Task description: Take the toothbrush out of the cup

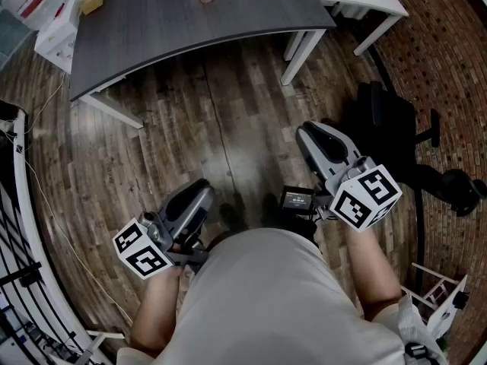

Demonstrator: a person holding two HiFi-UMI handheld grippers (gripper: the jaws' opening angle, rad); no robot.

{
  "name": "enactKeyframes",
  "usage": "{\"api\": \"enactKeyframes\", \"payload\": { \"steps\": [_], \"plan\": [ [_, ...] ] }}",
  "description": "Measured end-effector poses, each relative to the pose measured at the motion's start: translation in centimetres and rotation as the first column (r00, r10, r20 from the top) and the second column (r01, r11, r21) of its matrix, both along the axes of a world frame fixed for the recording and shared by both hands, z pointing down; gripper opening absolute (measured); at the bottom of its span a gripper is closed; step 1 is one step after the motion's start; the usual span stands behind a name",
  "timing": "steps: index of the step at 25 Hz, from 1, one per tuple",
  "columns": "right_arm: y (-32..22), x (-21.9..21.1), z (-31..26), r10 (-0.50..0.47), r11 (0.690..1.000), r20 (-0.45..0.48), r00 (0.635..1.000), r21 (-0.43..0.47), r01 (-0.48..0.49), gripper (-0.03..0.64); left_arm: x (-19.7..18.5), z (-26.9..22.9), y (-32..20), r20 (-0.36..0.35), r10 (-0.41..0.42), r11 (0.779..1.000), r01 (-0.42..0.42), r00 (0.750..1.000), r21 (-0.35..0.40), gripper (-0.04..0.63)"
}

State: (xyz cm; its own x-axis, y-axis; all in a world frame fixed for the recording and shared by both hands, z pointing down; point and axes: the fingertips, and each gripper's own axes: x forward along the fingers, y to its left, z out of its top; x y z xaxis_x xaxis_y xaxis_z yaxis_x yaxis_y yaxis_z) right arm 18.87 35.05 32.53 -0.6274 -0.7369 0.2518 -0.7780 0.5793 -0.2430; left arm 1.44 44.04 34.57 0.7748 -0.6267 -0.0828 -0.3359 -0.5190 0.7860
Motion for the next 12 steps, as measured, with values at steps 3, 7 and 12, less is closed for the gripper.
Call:
{"api": "enactKeyframes", "payload": {
  "steps": [3, 7, 12],
  "plan": [
    [-0.1, -0.9, 0.7, 0.016, 0.999, 0.021, 1.0, -0.031, -0.015, 0.054, -0.9, 0.7, 0.0, 0.002, 0.017, 1.0, -0.017, 1.0, -0.018, 0.083],
    [-0.5, -1.9, 1.5, 0.011, 0.998, 0.019, 1.0, -0.058, -0.01, 0.053, -1.4, 2.0, -0.5, 0.004, 0.039, 0.998, -0.039, 0.999, -0.052, 0.083],
    [-3.2, -2.2, 2.5, -0.039, 0.997, 0.007, 0.999, -0.071, 0.039, 0.054, -0.5, 2.5, -3.5, 0.013, 0.051, 0.997, -0.05, 0.999, -0.064, 0.083]
  ]
}}
